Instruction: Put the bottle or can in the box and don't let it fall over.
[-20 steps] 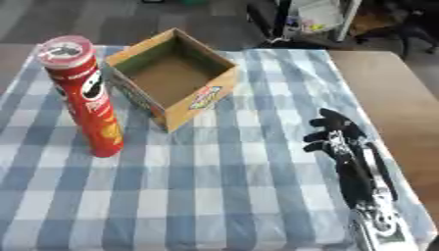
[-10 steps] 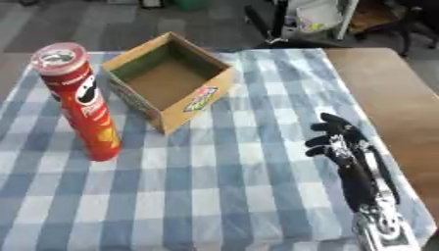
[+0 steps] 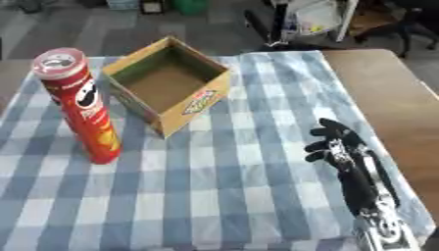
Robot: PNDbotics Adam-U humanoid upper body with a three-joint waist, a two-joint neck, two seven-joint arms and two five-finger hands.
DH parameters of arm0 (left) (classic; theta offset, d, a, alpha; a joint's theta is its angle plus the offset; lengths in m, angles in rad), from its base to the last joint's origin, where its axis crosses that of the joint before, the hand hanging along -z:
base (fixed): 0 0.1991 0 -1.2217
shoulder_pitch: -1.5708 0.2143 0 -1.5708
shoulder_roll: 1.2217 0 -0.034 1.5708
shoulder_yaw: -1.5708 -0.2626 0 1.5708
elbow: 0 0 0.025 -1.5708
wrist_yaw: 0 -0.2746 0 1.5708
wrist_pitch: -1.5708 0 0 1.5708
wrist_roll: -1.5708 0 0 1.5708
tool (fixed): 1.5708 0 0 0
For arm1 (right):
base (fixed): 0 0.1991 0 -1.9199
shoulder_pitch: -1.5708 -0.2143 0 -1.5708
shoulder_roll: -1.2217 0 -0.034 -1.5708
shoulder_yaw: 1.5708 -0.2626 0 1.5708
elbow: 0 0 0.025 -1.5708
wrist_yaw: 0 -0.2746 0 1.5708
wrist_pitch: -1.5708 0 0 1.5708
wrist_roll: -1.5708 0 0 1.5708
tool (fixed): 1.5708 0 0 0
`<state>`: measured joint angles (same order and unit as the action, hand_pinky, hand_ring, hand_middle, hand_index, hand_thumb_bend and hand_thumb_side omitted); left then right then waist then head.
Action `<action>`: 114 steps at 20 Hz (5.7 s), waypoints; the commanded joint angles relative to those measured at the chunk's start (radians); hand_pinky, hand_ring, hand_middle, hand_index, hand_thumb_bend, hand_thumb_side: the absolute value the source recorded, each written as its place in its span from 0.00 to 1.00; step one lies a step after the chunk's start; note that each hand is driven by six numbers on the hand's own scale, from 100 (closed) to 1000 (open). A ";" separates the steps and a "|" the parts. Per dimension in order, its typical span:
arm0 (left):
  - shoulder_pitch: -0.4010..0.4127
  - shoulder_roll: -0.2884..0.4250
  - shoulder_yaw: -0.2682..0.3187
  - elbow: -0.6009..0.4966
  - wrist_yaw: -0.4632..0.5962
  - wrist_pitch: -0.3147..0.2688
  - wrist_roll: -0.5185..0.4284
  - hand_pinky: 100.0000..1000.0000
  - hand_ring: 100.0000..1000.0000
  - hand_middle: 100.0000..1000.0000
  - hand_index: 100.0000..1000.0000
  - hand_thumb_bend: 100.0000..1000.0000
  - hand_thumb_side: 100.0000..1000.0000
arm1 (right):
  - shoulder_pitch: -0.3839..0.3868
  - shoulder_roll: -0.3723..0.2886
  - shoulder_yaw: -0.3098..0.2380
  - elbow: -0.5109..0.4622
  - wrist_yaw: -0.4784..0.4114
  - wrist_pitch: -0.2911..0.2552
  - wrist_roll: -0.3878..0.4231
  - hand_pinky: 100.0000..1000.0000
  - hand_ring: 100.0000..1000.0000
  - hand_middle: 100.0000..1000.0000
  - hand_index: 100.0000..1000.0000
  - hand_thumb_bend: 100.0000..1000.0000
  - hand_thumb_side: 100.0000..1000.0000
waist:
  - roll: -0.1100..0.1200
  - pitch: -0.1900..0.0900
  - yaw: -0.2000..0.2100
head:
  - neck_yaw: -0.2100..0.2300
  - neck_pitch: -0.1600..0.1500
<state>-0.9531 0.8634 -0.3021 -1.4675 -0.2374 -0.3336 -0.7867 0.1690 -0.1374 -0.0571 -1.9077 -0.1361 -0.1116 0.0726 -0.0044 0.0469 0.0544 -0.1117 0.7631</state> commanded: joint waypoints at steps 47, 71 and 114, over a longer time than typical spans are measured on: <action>-0.089 -0.164 -0.170 0.280 -0.237 -0.290 -0.120 0.71 0.81 0.79 0.93 0.62 0.62 | -0.011 -0.025 0.013 -0.001 0.012 0.002 0.031 0.47 0.53 0.62 0.80 0.00 0.60 | 0.004 -0.009 -0.033 | 0.032 -0.004; -0.079 -0.171 -0.165 0.334 -0.230 -0.264 -0.120 0.55 0.69 0.69 0.88 0.54 0.67 | -0.012 -0.023 0.012 0.004 0.011 0.003 0.038 0.47 0.53 0.62 0.80 0.00 0.61 | 0.002 -0.006 -0.036 | 0.027 -0.007; -0.147 -0.162 -0.047 0.301 -0.141 -0.202 -0.120 0.32 0.47 0.50 0.74 0.02 0.07 | -0.014 -0.026 0.009 0.013 0.005 0.003 0.045 0.47 0.53 0.62 0.80 0.00 0.61 | 0.004 -0.012 -0.051 | 0.019 -0.010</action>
<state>-1.0692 0.6778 -0.3748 -1.1497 -0.3861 -0.3764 -0.7439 0.1600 -0.1459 -0.0425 -1.8858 -0.1285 -0.1059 0.1147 -0.0025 0.0462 0.0056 -0.0911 0.7615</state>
